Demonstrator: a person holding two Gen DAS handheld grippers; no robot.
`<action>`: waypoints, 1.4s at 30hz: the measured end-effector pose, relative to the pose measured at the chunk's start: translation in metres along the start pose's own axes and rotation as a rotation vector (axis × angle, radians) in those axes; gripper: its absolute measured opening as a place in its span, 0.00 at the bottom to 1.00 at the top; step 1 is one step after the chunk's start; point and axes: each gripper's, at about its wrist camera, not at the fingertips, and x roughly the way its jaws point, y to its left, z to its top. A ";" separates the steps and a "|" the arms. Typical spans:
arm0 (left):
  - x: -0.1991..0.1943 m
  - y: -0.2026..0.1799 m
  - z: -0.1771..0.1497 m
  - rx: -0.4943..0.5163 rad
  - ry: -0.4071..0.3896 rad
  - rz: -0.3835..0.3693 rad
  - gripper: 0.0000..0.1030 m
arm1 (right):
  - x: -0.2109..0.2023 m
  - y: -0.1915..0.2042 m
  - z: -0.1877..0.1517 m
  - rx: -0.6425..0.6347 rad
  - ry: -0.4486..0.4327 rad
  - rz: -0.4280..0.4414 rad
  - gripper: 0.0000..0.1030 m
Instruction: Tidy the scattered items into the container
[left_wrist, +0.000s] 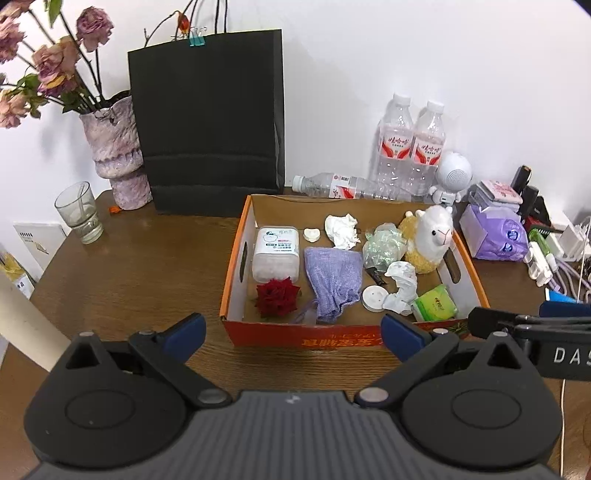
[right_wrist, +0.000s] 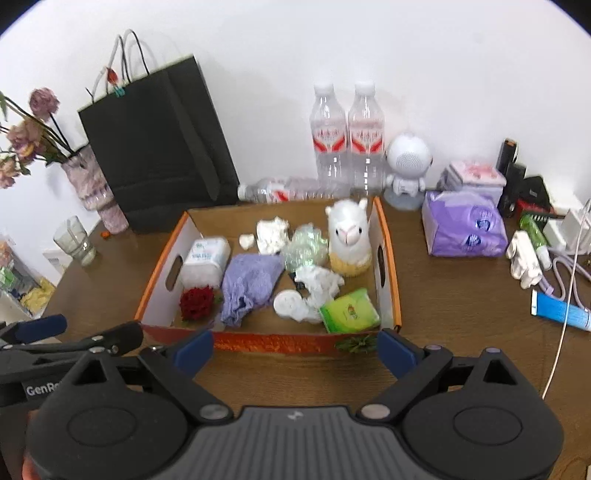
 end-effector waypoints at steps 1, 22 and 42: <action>-0.001 0.000 -0.003 -0.003 -0.011 0.006 1.00 | -0.001 0.000 -0.004 0.003 -0.008 -0.001 0.93; -0.010 -0.002 -0.120 0.011 -0.333 -0.020 1.00 | -0.008 -0.012 -0.116 -0.051 -0.306 0.007 0.99; 0.019 0.003 -0.200 0.101 -0.327 -0.001 1.00 | 0.033 -0.018 -0.204 -0.050 -0.294 0.001 1.00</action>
